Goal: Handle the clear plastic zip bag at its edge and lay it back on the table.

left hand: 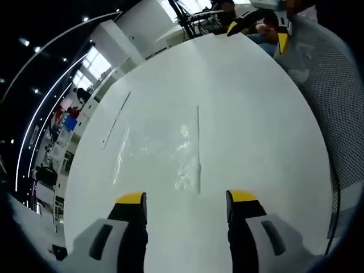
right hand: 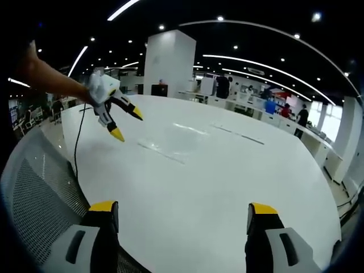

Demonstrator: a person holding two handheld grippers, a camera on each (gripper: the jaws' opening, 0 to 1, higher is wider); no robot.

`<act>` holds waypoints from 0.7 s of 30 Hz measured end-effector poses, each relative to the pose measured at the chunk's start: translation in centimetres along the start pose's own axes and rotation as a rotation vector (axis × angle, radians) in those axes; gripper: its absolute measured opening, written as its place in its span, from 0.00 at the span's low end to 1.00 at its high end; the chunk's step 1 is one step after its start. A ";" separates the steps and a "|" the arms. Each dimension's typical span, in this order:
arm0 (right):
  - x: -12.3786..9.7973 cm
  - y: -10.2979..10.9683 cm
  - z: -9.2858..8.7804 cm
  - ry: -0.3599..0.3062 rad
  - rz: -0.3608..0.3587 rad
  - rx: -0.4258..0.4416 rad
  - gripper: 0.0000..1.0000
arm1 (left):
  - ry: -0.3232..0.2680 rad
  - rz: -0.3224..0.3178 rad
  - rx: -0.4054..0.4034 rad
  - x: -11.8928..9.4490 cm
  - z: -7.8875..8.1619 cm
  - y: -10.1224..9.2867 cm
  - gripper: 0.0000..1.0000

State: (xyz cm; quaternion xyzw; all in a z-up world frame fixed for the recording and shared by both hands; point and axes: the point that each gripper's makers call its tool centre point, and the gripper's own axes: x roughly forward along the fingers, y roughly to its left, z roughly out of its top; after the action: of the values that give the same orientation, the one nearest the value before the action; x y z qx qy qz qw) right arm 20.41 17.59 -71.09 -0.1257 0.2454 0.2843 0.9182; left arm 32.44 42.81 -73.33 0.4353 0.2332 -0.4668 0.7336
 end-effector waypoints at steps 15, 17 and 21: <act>-0.1 -0.1 0.0 0.003 -0.011 -0.001 0.90 | 0.027 -0.079 0.022 2.0 0.2 -0.2 0.38; -0.1 -0.1 0.0 0.005 -0.012 -0.001 0.90 | 0.031 -0.089 0.015 2.1 0.1 -0.3 0.35; -0.1 -0.1 0.0 0.007 -0.010 -0.004 0.89 | 0.047 -0.117 0.024 2.5 -0.1 -0.4 0.28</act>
State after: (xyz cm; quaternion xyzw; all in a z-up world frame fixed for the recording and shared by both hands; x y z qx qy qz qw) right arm 20.39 17.45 -71.07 -0.1298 0.2471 0.2798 0.9186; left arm 33.22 41.60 -75.49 0.4403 0.2696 -0.5012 0.6944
